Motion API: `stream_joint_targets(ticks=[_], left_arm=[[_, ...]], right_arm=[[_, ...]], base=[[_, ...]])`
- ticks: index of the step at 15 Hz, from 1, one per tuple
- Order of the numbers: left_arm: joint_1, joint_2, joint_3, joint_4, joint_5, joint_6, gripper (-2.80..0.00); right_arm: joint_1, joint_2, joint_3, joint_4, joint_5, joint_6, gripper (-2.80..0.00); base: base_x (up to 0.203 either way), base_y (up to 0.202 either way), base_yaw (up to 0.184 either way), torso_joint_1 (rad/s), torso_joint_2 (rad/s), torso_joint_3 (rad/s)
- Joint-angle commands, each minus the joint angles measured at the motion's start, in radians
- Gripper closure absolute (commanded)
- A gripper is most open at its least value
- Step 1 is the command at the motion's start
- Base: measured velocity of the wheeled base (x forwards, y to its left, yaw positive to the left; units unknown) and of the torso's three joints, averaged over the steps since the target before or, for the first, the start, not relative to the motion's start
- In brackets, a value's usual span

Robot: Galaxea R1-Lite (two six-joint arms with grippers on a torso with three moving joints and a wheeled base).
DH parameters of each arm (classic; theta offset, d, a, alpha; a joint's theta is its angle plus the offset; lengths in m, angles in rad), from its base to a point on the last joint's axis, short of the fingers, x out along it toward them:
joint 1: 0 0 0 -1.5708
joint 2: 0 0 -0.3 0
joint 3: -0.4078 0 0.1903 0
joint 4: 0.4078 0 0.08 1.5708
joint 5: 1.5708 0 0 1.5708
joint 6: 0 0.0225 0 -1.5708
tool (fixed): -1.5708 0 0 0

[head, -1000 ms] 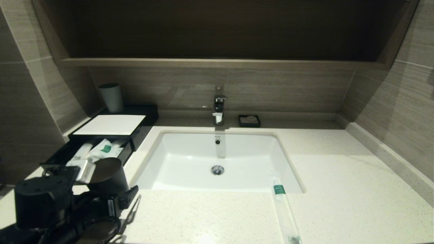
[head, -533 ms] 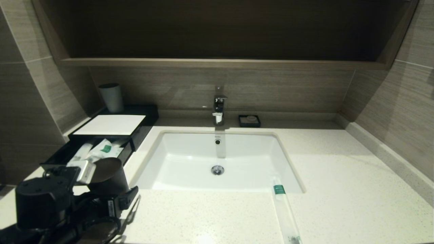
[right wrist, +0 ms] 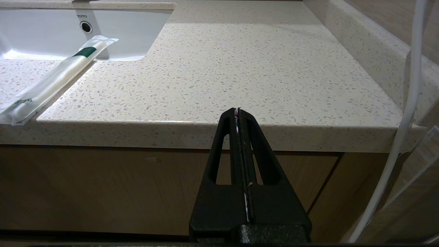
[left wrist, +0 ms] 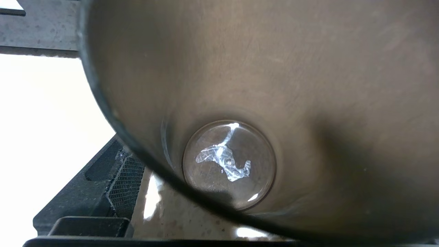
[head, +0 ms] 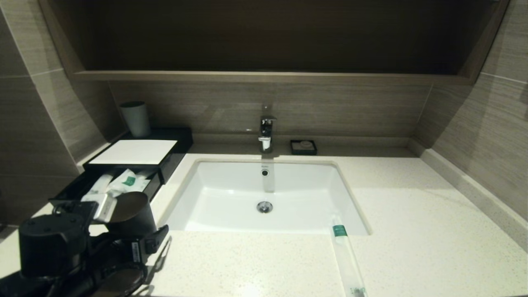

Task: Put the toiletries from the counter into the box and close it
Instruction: Pick up the cup

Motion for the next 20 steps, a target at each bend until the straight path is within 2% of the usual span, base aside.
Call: stream_joint_targets(ticks=[1, 9, 10, 11, 20], left_arm=[[0.0, 0.001, 0.004, -0.006, 0.001, -0.001, -2.8], [0.0, 0.002, -0.004, -0.006, 0.002, 0.0, -2.8], [0.001, 0.002, -0.005, -0.006, 0.003, 0.0, -1.83], [0.001, 0.002, -0.006, -0.006, 0.003, -0.001, 0.0], [0.001, 0.0, -0.004, -0.006, 0.003, 0.001, 0.0]], right_arm=[[0.001, 0.0, 0.0, 0.0, 0.0, 0.0, 0.0], [0.0, 0.0, 0.0, 0.0, 0.0, 0.0, 0.0], [0.0, 0.0, 0.0, 0.0, 0.0, 0.0, 0.0], [0.0, 0.0, 0.0, 0.0, 0.0, 0.0, 0.0], [0.001, 0.0, 0.0, 0.0, 0.0, 0.0, 0.0]], base=[[0.0, 0.0, 0.0, 0.0, 0.0, 0.0], [0.0, 0.0, 0.0, 0.0, 0.0, 0.0], [0.0, 0.0, 0.0, 0.0, 0.0, 0.0], [0.0, 0.0, 0.0, 0.0, 0.0, 0.0], [0.0, 0.0, 0.0, 0.0, 0.0, 0.0]])
